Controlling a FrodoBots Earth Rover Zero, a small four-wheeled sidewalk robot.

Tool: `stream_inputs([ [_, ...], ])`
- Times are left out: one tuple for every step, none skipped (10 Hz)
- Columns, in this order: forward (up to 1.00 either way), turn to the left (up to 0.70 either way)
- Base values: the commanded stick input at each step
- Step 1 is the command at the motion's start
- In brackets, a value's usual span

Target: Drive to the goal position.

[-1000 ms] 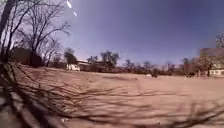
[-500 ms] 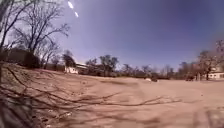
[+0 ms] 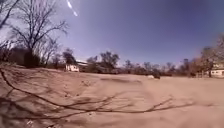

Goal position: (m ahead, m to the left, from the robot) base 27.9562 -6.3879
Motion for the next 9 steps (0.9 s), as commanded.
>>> stream_inputs([
  [1.00,-0.20],
  [1.00,-0.27],
  [1.00,-0.27],
  [1.00,-0.27],
  [1.00,-0.27],
  [1.00,-0.27],
  [1.00,-0.27],
  [1.00,-0.13],
  [1.00,0.00],
])
